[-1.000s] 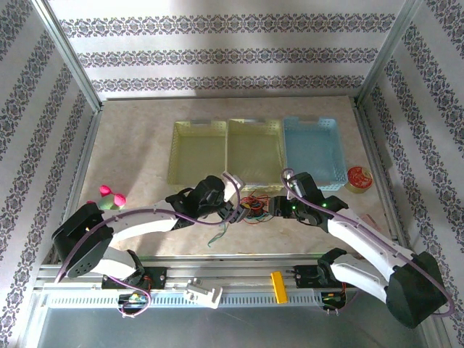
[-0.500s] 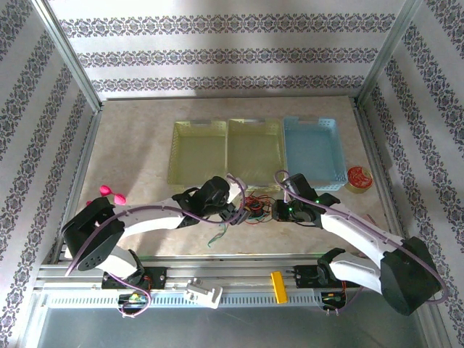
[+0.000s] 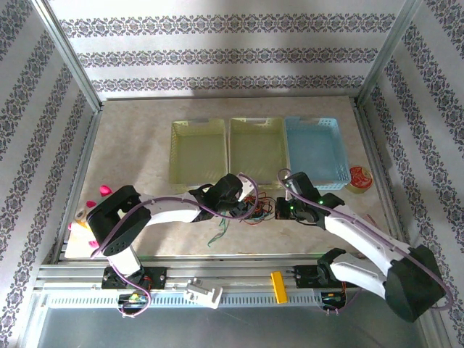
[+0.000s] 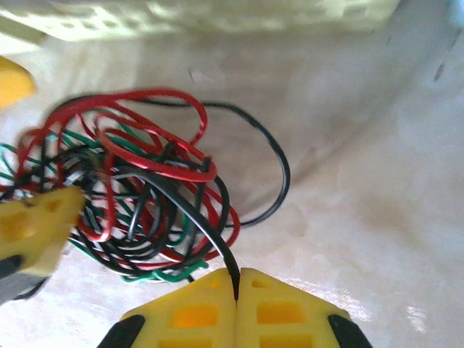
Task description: Untangle the cables
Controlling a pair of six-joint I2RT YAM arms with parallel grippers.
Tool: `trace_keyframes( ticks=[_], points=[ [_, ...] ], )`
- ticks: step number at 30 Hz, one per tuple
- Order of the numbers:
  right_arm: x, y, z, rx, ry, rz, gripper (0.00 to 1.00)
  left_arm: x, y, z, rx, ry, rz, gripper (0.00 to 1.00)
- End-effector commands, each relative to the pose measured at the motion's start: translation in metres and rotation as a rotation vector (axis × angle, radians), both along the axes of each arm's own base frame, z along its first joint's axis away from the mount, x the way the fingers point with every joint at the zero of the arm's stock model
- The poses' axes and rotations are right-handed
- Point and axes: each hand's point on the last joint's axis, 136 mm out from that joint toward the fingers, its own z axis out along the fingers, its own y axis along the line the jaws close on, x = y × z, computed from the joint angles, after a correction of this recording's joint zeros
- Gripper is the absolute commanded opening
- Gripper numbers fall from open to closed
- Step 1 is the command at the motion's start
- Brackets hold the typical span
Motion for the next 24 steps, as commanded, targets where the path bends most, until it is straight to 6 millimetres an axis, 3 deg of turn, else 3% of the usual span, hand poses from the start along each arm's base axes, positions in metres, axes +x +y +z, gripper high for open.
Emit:
trace_keyframes(
  ticks=[1,5,9,17,24],
  points=[
    [0.016,-0.01,0.038,-0.016,-0.132,-0.064,0.0,0.002,-0.007,0.006,-0.013,-0.028,0.01,0.59],
    [0.029,-0.015,0.079,0.017,-0.271,-0.118,0.0,0.002,-0.002,-0.002,0.009,-0.019,0.026,0.41],
    [0.039,-0.025,0.115,0.028,-0.385,-0.185,0.0,0.003,0.005,-0.009,0.04,-0.018,0.047,0.34],
    [0.049,-0.067,0.194,0.001,-0.654,-0.378,0.0,0.001,0.017,-0.017,0.08,-0.018,0.071,0.11],
    [0.053,-0.097,0.271,-0.09,-0.863,-0.45,0.0,0.002,0.025,-0.018,0.116,-0.032,0.092,0.02]
  ],
)
